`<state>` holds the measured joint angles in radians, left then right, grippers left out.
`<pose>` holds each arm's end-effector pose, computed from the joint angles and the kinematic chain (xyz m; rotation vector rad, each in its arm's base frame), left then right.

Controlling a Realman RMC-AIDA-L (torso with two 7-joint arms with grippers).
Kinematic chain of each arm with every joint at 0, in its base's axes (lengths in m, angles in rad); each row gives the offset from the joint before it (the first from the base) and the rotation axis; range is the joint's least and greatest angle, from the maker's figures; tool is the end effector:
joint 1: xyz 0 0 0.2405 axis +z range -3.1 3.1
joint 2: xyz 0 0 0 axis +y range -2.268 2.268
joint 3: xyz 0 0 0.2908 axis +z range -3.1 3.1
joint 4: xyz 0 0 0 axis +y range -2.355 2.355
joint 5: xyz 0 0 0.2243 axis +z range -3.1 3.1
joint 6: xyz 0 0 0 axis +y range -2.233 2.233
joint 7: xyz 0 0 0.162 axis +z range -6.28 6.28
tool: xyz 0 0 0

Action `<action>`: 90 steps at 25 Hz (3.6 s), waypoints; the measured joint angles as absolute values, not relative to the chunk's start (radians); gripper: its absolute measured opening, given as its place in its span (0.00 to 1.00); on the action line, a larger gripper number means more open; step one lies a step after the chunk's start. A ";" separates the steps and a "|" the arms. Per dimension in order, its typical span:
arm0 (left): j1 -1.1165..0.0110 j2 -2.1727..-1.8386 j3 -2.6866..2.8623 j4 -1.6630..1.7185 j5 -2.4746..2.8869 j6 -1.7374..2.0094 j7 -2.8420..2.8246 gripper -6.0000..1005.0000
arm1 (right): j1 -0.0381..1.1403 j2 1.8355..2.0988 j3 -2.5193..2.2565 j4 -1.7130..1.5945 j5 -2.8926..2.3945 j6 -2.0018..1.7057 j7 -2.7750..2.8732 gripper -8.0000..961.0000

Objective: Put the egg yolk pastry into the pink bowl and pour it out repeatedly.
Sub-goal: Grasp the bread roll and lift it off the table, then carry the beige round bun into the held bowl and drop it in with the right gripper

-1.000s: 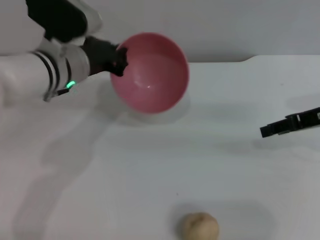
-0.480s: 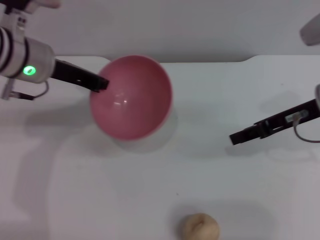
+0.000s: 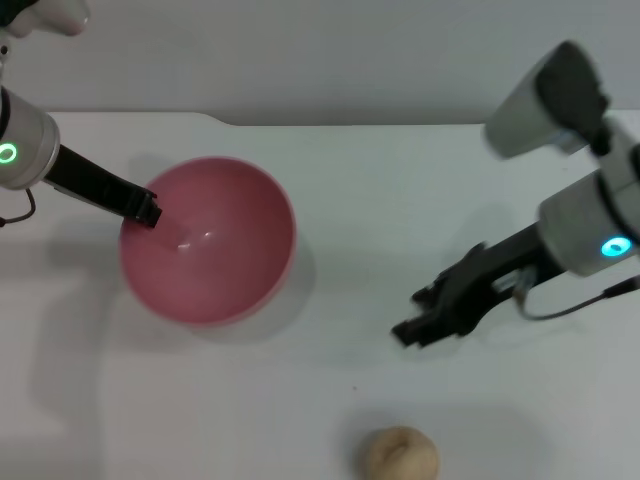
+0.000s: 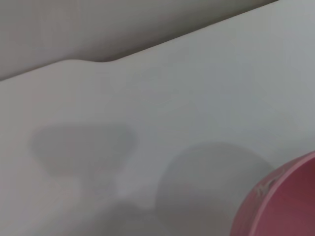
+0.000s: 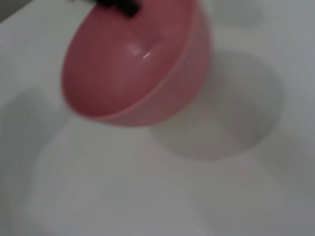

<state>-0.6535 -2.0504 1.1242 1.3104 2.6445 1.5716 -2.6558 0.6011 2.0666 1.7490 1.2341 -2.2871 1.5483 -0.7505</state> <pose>-0.2264 0.4198 0.0233 -2.3528 -1.2006 0.3103 0.1913 0.3723 -0.0591 -2.8925 0.8873 -0.2433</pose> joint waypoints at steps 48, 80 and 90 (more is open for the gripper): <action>-0.664 -2.056 1.147 1.304 2.642 1.575 -2.658 0.01 | 0.667 2.072 1.341 1.171 -2.260 1.581 -0.495 0.43; -0.668 -2.056 1.173 1.304 2.646 1.578 -2.659 0.01 | 0.656 2.069 1.507 1.096 -2.260 1.637 -0.518 0.19; -0.687 -2.060 1.271 1.277 2.640 1.574 -2.676 0.01 | 0.645 2.059 1.776 1.138 -2.261 1.735 -0.609 0.10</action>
<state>-0.6871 -2.0603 1.2708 1.2770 2.6397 1.5744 -2.6761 0.6451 2.0587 1.7765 1.1382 -2.2608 1.7347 -0.6091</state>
